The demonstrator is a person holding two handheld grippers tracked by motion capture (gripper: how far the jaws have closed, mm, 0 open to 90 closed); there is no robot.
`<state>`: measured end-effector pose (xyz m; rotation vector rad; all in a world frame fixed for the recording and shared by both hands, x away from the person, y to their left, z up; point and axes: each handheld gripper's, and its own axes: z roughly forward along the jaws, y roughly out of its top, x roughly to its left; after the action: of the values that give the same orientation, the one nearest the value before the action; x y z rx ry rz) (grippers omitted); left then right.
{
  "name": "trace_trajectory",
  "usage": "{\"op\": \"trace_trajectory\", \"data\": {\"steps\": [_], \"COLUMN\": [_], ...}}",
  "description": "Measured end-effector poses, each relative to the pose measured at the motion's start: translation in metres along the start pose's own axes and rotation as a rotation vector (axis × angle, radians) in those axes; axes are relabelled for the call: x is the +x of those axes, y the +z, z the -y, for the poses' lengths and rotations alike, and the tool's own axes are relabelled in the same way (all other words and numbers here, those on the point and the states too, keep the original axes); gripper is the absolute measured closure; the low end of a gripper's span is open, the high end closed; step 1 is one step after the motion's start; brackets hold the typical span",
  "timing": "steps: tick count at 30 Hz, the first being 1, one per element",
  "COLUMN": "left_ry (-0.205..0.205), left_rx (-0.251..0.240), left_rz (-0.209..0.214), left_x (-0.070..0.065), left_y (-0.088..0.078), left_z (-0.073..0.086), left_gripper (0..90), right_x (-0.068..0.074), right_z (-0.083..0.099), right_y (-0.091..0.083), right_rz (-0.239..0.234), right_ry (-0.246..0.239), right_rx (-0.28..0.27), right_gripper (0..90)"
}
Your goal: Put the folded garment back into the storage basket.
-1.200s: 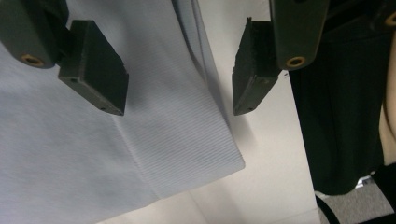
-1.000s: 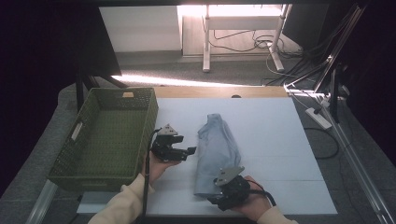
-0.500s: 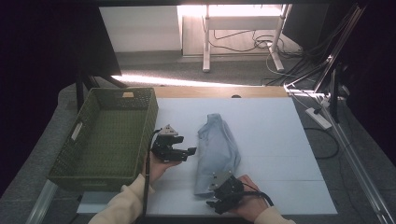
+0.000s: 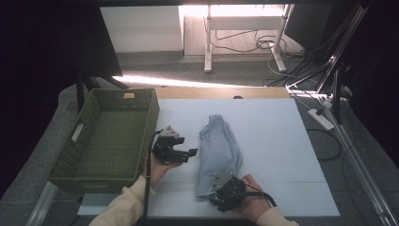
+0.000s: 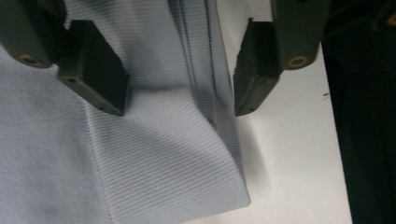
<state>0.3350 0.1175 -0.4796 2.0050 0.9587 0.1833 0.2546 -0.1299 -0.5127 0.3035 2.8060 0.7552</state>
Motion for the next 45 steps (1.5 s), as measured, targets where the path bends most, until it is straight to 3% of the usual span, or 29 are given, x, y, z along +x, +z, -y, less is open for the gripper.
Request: {"op": "trace_trajectory", "data": {"steps": [13, 22, 27, 37, 45], "left_ry": [0.003, 0.003, 0.003, 0.0, 0.0], "left_rx": [0.002, 0.0, 0.001, -0.002, -0.001], "left_rz": [0.002, 0.002, 0.001, 0.0, 0.001], "left_x": [0.0, 0.0, 0.0, 0.001, 0.001], "left_y": [0.001, 0.0, 0.0, -0.001, -0.001], "left_z": [0.0, 0.0, 0.0, 0.0, 0.0], "left_gripper": [24.3, 24.2, 24.1, 24.1, 24.1], "right_x": [-0.001, -0.001, -0.004, -0.011, -0.018], "right_z": [-0.002, -0.002, -0.002, 0.001, 0.004], "right_y": [0.0, -0.001, -0.002, -0.01, -0.024], "right_rz": [0.034, 0.081, 0.064, 0.021, -0.025], "right_ry": [-0.012, -0.037, -0.036, 0.021, 0.108], "right_rx": [0.012, 0.013, 0.003, -0.026, -0.121], "right_gripper": [53.8, 72.2, 76.9, 81.7, 82.3]}}
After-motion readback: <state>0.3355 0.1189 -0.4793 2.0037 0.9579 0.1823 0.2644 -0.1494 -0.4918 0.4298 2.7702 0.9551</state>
